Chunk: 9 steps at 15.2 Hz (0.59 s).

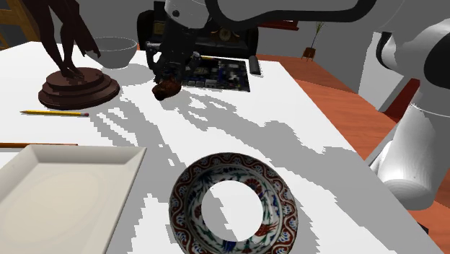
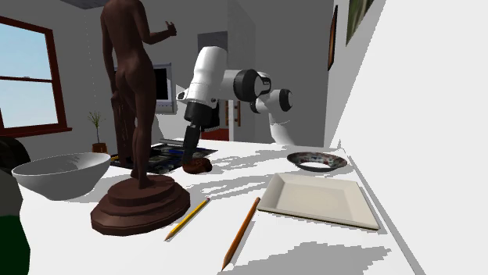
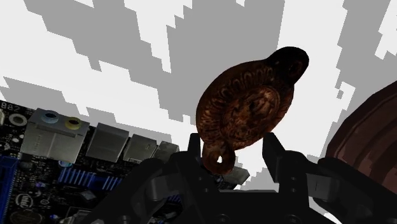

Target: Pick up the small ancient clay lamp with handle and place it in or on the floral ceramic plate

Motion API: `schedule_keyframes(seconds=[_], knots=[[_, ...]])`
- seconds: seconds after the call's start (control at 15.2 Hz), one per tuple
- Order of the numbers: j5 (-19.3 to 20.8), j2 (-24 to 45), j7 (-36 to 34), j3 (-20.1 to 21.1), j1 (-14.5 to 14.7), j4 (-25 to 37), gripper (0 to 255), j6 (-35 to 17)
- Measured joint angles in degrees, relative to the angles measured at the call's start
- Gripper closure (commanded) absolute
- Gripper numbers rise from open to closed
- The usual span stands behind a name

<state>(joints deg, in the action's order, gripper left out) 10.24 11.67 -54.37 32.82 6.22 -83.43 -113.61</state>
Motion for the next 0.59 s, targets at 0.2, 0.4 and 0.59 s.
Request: schedule_keyframes(seconds=[0.2,0.4,0.59], knots=[[0.1,0.2,0.0,0.0,0.1,0.5,255,0.5],[0.0,0.2,0.2,0.0,0.1,0.7,255,0.9],[0.4,1.0,0.1,0.0,0.4,3.3,255,3.2]])
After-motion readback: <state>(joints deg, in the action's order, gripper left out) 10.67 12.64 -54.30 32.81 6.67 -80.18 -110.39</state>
